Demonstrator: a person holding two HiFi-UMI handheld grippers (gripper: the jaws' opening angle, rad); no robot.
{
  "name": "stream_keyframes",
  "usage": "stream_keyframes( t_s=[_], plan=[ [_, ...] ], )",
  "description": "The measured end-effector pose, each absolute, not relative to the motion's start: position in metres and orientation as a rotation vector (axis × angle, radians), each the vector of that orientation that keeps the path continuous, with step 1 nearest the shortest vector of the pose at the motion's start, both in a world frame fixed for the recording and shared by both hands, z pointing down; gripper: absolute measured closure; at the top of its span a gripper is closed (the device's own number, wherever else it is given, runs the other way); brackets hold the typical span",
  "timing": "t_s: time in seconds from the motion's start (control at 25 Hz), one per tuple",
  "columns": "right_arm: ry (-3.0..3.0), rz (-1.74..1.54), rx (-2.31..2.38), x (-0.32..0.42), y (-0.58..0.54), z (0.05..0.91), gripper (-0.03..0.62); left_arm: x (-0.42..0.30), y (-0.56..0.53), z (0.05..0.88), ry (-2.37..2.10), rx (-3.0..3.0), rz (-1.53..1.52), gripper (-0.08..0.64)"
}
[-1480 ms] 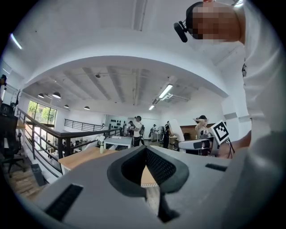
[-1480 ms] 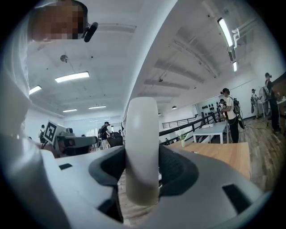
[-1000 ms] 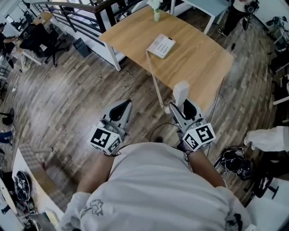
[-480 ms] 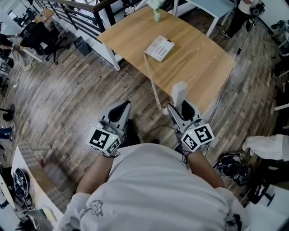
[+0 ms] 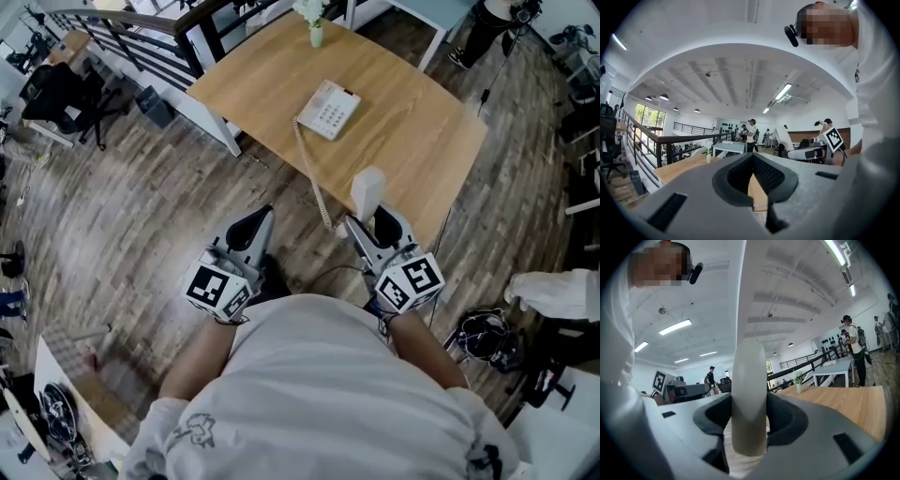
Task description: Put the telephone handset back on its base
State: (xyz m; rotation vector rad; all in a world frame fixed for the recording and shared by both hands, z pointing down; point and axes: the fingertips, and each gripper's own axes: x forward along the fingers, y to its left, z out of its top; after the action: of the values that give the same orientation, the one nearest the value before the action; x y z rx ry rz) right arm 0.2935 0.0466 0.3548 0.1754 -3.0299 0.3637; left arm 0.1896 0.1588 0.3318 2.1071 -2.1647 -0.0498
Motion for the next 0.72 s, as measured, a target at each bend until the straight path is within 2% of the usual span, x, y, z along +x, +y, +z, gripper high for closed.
stream_keyframes(
  t_s=[0.44,0.72],
  plan=[
    [-2.98,0.335,0.356,0.183,0.046,0.352,0.368,0.055,0.167,0.329,-2.094,2.171,-0.118,0.554],
    [-2.956,0.333,0.443,0.135,0.053,0.353,0.368,-0.005,0.177,0.332,-2.052,2.197,-0.132,0.554]
  ],
)
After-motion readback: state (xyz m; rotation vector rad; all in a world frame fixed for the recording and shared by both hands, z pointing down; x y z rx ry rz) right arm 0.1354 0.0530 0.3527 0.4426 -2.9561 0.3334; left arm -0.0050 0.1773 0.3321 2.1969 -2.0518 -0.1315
